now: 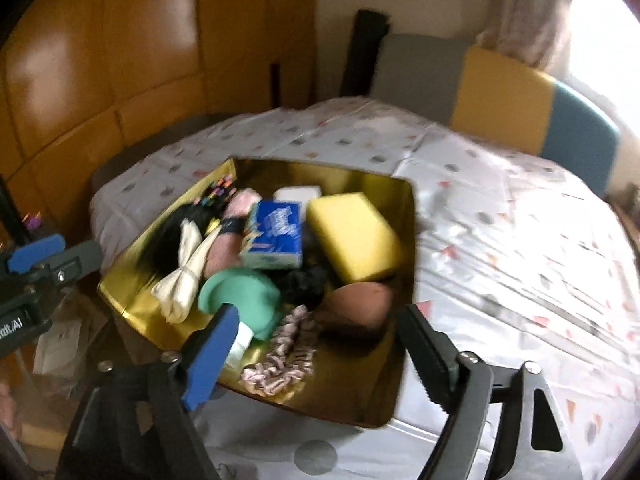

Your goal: Organize soft objects

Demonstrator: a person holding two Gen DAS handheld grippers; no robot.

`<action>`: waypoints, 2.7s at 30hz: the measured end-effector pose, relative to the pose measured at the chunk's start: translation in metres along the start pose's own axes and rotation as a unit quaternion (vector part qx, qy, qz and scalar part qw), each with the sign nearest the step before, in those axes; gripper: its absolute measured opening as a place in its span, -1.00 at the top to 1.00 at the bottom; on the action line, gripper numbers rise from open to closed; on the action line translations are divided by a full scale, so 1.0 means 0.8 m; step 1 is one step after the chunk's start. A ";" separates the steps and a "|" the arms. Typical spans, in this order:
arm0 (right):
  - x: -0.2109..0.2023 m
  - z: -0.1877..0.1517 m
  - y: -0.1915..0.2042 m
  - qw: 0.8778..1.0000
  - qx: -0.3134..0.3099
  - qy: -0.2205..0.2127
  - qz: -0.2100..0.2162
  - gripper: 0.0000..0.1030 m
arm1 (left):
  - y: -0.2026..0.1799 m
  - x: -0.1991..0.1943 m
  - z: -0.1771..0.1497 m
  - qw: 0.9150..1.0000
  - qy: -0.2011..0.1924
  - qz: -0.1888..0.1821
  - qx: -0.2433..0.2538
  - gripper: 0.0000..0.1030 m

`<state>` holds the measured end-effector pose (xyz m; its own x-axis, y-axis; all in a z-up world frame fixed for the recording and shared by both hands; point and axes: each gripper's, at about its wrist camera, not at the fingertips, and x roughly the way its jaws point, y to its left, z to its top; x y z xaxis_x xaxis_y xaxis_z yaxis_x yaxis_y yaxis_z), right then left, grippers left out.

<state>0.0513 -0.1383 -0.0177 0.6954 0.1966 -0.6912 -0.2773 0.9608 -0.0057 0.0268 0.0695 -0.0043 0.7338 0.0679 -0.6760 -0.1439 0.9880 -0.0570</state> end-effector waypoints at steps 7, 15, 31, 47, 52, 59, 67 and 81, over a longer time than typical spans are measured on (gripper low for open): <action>-0.042 0.000 -0.004 0.998 0.021 -0.051 -0.036 -0.77 | -0.006 -0.020 -0.001 1.000 -0.027 -0.001 0.003 -0.30; -0.061 0.000 -0.004 0.996 0.030 -0.075 -0.047 -0.79 | -0.010 -0.033 -0.002 0.999 -0.043 -0.001 0.011 -0.30; -0.062 -0.005 -0.009 0.995 0.037 -0.075 -0.049 -0.79 | -0.012 -0.036 -0.004 0.999 -0.043 -0.003 0.012 -0.30; -0.060 -0.005 -0.010 0.995 0.039 -0.072 -0.048 -0.80 | -0.014 -0.036 -0.006 0.999 -0.038 -0.004 0.016 -0.30; -0.059 -0.004 -0.009 0.995 0.041 -0.072 -0.048 -0.81 | -0.013 -0.034 -0.006 0.999 -0.036 -0.006 0.017 -0.30; -0.059 -0.004 -0.009 0.995 0.040 -0.072 -0.048 -0.82 | -0.012 -0.032 -0.005 0.999 -0.033 -0.006 0.019 -0.30; -0.060 -0.004 -0.009 0.995 0.041 -0.072 -0.049 -0.83 | -0.012 -0.032 -0.006 0.999 -0.032 -0.006 0.018 -0.30; -0.061 -0.004 -0.009 0.995 0.041 -0.073 -0.048 -0.84 | -0.012 -0.031 -0.007 0.999 -0.028 -0.007 0.020 -0.30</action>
<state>0.0173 -0.1552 0.0134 0.8062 0.1237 -0.5786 -0.1541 0.9880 -0.0036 0.0065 0.0577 0.0091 0.7715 0.0615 -0.6332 -0.1084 0.9935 -0.0355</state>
